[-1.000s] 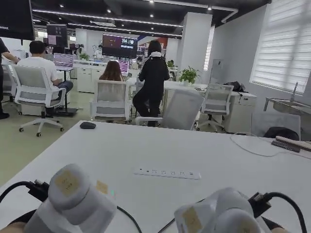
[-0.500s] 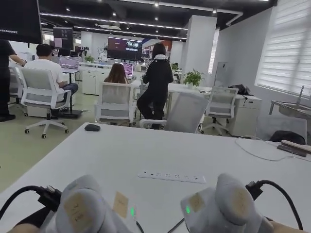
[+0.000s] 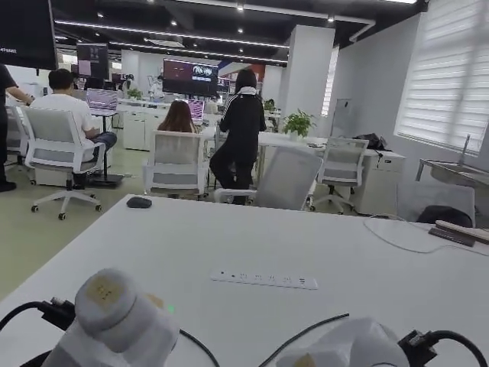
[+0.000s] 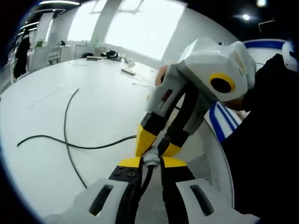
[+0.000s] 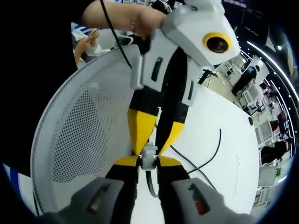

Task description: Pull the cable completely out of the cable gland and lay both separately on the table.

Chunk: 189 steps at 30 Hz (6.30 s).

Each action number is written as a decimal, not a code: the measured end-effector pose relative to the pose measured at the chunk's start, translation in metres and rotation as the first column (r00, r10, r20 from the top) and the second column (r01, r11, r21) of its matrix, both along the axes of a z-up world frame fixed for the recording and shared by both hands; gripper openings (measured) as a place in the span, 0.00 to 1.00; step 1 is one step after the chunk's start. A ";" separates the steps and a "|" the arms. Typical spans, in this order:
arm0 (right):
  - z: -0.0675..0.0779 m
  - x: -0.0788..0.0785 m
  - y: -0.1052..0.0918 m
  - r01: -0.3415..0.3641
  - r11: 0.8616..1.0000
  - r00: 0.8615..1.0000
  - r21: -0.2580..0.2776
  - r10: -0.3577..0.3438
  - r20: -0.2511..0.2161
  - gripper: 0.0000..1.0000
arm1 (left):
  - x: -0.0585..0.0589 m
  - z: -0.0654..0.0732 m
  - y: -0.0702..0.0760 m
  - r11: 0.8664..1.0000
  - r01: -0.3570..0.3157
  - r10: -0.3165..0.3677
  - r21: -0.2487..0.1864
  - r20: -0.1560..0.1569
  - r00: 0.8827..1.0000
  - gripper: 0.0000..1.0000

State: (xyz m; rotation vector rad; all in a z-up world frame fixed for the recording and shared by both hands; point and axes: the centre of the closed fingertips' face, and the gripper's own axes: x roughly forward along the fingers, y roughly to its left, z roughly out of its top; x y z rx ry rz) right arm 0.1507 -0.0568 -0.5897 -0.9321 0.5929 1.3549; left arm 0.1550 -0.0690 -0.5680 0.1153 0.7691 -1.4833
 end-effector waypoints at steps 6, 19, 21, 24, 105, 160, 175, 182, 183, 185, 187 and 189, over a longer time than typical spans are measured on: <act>-0.002 0.005 -0.015 0.117 0.993 0.993 0.023 -0.117 -0.027 0.20 | 0.005 0.007 0.002 1.000 0.014 -0.015 0.006 0.177 0.984 0.16; -0.001 0.013 -0.028 0.233 0.968 0.970 0.093 -0.239 0.050 0.05 | 0.002 -0.003 0.010 0.993 0.017 -0.052 0.114 0.313 0.948 0.16; 0.001 0.014 -0.034 0.261 0.959 0.963 0.110 -0.267 0.039 0.05 | 0.003 -0.004 0.013 0.992 0.013 -0.052 0.122 0.321 0.946 0.16; 0.000 0.015 -0.043 0.289 0.950 0.955 0.121 -0.295 0.037 0.05 | 0.005 -0.006 0.018 0.989 0.012 -0.063 0.147 0.345 0.936 0.16; -0.076 0.008 -0.110 0.640 0.768 0.754 -0.030 -0.635 -0.167 0.24 | 0.043 -0.079 0.049 0.863 0.176 -0.414 0.473 0.463 0.784 0.23; -0.020 -0.002 -0.049 0.604 0.788 0.797 0.124 -0.591 -0.128 0.24 | 0.036 -0.067 -0.010 0.903 0.185 -0.341 0.388 0.383 0.858 0.15; -0.007 0.006 -0.018 0.485 0.860 0.875 0.161 -0.476 -0.091 0.03 | 0.018 -0.017 0.006 0.937 0.005 -0.185 0.350 0.483 0.856 0.15; 0.002 0.003 -0.017 0.436 0.882 0.900 0.176 -0.433 -0.057 0.03 | 0.020 -0.013 0.016 0.945 -0.061 -0.120 0.321 0.513 0.850 0.15; 0.004 0.002 -0.019 0.422 0.888 0.906 0.180 -0.422 -0.044 0.03 | 0.021 -0.012 0.017 0.945 -0.066 -0.116 0.321 0.516 0.849 0.15; 0.007 0.000 -0.023 0.414 0.891 0.910 0.187 -0.413 -0.044 0.03 | 0.022 -0.011 0.021 0.945 -0.074 -0.109 0.319 0.521 0.847 0.15; 0.009 -0.001 -0.028 0.407 0.892 0.913 0.196 -0.406 -0.045 0.03 | 0.024 -0.009 0.023 0.946 -0.080 -0.100 0.313 0.521 0.848 0.15; 0.009 -0.001 -0.033 0.411 0.889 0.911 0.200 -0.410 -0.051 0.03 | 0.025 -0.008 0.023 0.947 -0.086 -0.094 0.309 0.521 0.848 0.15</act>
